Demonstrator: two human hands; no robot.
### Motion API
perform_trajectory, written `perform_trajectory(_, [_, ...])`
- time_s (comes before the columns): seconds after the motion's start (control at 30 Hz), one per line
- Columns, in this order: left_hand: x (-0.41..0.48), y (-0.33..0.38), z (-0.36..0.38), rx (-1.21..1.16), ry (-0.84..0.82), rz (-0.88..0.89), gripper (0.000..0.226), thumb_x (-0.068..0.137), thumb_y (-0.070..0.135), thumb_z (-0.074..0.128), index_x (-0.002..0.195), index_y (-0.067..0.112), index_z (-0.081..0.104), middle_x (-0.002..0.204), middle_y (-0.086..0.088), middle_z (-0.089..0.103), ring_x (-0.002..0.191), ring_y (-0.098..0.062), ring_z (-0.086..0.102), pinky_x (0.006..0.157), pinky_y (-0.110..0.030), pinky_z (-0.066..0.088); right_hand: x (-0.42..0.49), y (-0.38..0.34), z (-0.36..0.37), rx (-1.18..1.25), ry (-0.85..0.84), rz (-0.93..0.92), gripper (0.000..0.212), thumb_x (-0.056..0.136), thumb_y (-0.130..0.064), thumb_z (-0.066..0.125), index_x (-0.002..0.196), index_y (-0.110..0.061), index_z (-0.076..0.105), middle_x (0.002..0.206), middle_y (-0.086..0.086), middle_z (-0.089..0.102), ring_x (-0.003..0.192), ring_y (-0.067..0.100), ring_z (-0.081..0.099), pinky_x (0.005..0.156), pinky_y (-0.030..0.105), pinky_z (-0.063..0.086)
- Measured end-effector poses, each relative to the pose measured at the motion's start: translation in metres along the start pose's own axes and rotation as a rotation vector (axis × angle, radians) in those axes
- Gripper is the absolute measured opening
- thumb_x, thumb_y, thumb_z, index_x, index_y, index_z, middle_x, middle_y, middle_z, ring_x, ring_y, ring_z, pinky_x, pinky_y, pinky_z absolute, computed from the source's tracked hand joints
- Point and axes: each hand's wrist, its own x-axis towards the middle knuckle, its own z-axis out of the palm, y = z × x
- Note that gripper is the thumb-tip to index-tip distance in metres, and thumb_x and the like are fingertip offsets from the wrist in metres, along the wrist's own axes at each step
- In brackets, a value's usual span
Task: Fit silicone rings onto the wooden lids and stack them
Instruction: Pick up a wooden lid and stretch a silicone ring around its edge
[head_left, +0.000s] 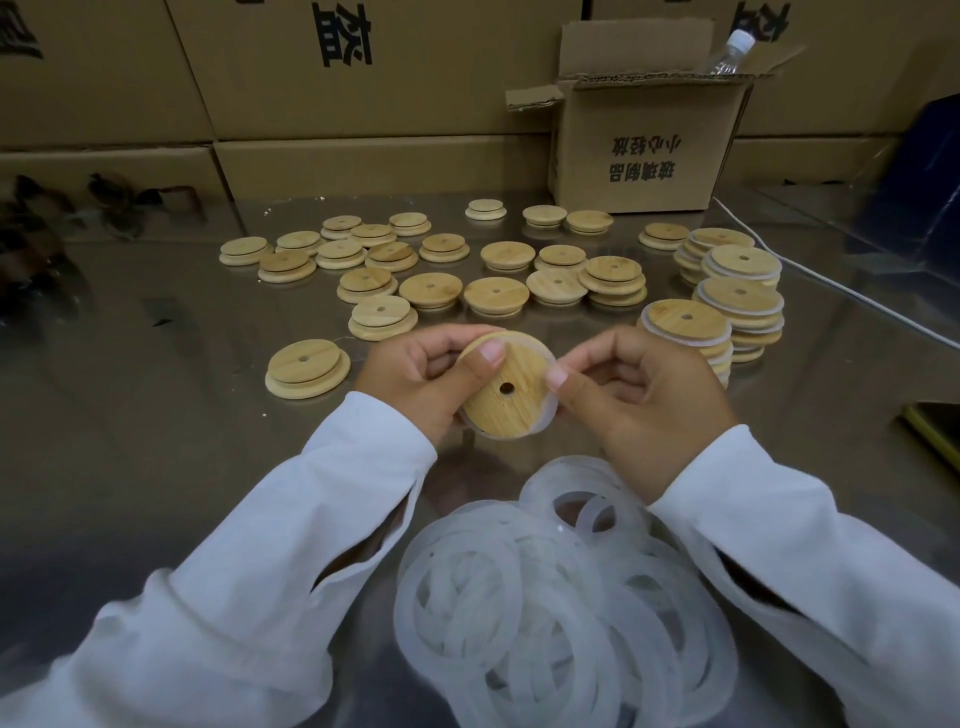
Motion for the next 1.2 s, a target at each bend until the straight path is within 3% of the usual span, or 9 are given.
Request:
perform_trajectory(0.1, [0.001, -0.002, 0.001, -0.037, 0.018, -0.011, 0.013, 0.084, 0.013, 0.058, 0.085, 0.022, 0.067, 0.072, 0.006, 0.071, 0.072, -0.009, 0.067, 0.065, -0.031, 0.057, -0.003, -0.001, 0.004, -0.115, 0.059, -0.036, 0.009, 0.078, -0.028, 0.066, 0.074, -0.029, 0.059, 0.075, -0.012, 0.065, 0.073, 0.008, 0.062, 0.071, 0.029, 0.053])
perform_trajectory(0.3, [0.003, -0.006, 0.002, -0.112, 0.006, -0.036, 0.01, 0.077, 0.016, 0.062, 0.083, 0.021, 0.068, 0.071, 0.004, 0.072, 0.071, -0.011, 0.069, 0.06, -0.029, 0.058, -0.001, -0.001, -0.001, -0.266, 0.107, -0.032, 0.017, 0.082, -0.028, 0.063, 0.067, -0.03, 0.055, 0.079, -0.012, 0.058, 0.069, 0.0, 0.053, 0.059, 0.006, 0.04])
perform_trajectory(0.4, [0.004, -0.005, 0.001, -0.165, -0.009, -0.037, 0.02, 0.065, 0.025, 0.062, 0.083, 0.019, 0.068, 0.071, 0.003, 0.072, 0.07, -0.012, 0.069, 0.056, -0.027, 0.056, 0.005, -0.001, -0.006, -0.281, 0.064, 0.002, 0.02, 0.083, -0.029, 0.063, 0.065, -0.031, 0.054, 0.089, -0.005, 0.054, 0.071, 0.001, 0.05, 0.06, 0.008, 0.035])
perform_trajectory(0.6, [0.006, -0.004, -0.001, -0.239, -0.02, -0.075, 0.027, 0.061, 0.025, 0.062, 0.086, 0.015, 0.068, 0.075, 0.0, 0.073, 0.073, -0.014, 0.07, 0.056, -0.027, 0.056, 0.007, -0.004, -0.008, -0.222, 0.002, 0.024, 0.019, 0.083, -0.026, 0.063, 0.065, -0.029, 0.056, 0.097, 0.001, 0.06, 0.079, 0.008, 0.055, 0.072, 0.022, 0.041])
perform_trajectory(0.7, [0.006, -0.005, -0.002, -0.233, -0.017, -0.067, 0.027, 0.062, 0.025, 0.061, 0.086, 0.015, 0.068, 0.074, 0.001, 0.073, 0.072, -0.014, 0.07, 0.055, -0.026, 0.055, 0.007, -0.004, -0.008, -0.156, -0.026, 0.039, 0.017, 0.082, -0.025, 0.064, 0.067, -0.029, 0.058, 0.091, 0.0, 0.063, 0.082, 0.012, 0.058, 0.076, 0.025, 0.045])
perform_trajectory(0.83, [0.004, -0.007, -0.001, -0.224, 0.006, -0.062, 0.027, 0.064, 0.025, 0.061, 0.088, 0.014, 0.068, 0.074, 0.0, 0.073, 0.074, -0.014, 0.07, 0.056, -0.025, 0.055, 0.006, -0.002, -0.005, -0.023, -0.036, 0.097, 0.013, 0.081, -0.024, 0.065, 0.068, -0.028, 0.063, 0.067, -0.01, 0.064, 0.07, 0.005, 0.06, 0.065, 0.01, 0.045])
perform_trajectory(0.87, [0.004, -0.008, -0.001, -0.235, 0.017, -0.069, 0.024, 0.066, 0.023, 0.061, 0.088, 0.013, 0.068, 0.074, 0.0, 0.073, 0.073, -0.015, 0.07, 0.056, -0.026, 0.055, 0.006, -0.002, -0.003, 0.02, -0.041, 0.124, 0.012, 0.08, -0.024, 0.065, 0.069, -0.027, 0.064, 0.063, -0.008, 0.064, 0.069, 0.006, 0.06, 0.066, 0.012, 0.047])
perform_trajectory(1.0, [0.005, -0.008, -0.001, -0.244, 0.058, -0.085, 0.011, 0.08, 0.013, 0.058, 0.085, 0.014, 0.068, 0.072, 0.0, 0.073, 0.071, -0.014, 0.07, 0.055, -0.026, 0.055, 0.007, 0.0, -0.001, 0.13, -0.09, 0.243, 0.011, 0.08, -0.023, 0.066, 0.069, -0.025, 0.065, 0.068, 0.001, 0.068, 0.078, 0.021, 0.066, 0.086, 0.041, 0.051])
perform_trajectory(1.2, [0.003, -0.006, 0.001, -0.177, 0.063, -0.067, 0.011, 0.083, 0.013, 0.058, 0.089, 0.014, 0.068, 0.071, 0.002, 0.072, 0.071, -0.013, 0.069, 0.057, -0.028, 0.057, 0.007, 0.001, -0.004, 0.125, -0.128, 0.31, 0.019, 0.082, -0.021, 0.064, 0.063, -0.026, 0.065, 0.061, -0.005, 0.066, 0.073, 0.013, 0.064, 0.09, 0.039, 0.049])
